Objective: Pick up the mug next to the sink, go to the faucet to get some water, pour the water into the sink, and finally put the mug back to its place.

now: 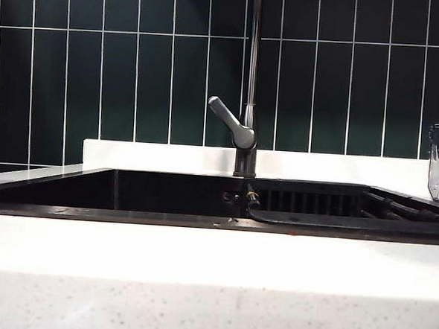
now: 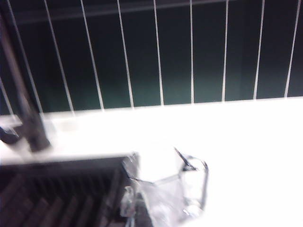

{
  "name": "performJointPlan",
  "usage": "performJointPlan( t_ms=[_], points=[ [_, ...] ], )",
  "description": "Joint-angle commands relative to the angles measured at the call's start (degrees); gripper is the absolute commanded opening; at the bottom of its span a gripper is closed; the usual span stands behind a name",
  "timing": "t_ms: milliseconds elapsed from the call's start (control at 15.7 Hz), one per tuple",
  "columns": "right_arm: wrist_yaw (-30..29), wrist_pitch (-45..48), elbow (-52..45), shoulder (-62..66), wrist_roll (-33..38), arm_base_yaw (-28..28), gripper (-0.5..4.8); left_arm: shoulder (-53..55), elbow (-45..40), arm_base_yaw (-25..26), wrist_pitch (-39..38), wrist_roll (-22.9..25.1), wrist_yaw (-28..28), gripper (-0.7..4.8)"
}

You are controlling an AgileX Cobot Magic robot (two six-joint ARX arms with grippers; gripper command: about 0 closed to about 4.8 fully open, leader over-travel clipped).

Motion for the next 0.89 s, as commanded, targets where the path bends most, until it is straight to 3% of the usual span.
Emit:
performJointPlan(
  t_ms=[64,191,383,447,510,574,893],
  points=[
    [-0.7,0.7,1.4,7.6,-1.3,-5.2,1.19,16.5,6.6,-2.8,12.0,0.7,7.0,1.55],
    [-3.4,2.7,1.4,10.7,-1.3,-10.8,1.17,24.7,11.2,-5.1,14.5,1.3,11.4,1.56],
    [-15.6,10.3,1.4,18.3,1.9,-22.5,1.17,32.0,16.2,-8.0,14.9,8.2,13.7,1.59],
    [-19.0,12.7,1.4,21.3,2.1,-24.5,1.17,33.2,16.9,-8.0,14.9,8.2,13.6,1.98],
    [-21.3,16.0,1.4,26.2,2.1,-25.2,1.17,34.5,17.7,-8.0,14.8,8.2,13.5,2.77],
    [-21.6,17.6,1.4,29.4,2.1,-25.2,1.17,35.3,18.2,-8.0,14.8,8.2,13.5,2.99],
    [-24.4,31.3,1.5,46.4,3.8,-25.1,1.17,37.6,19.6,-8.0,14.6,10.5,13.5,3.01]
  ],
)
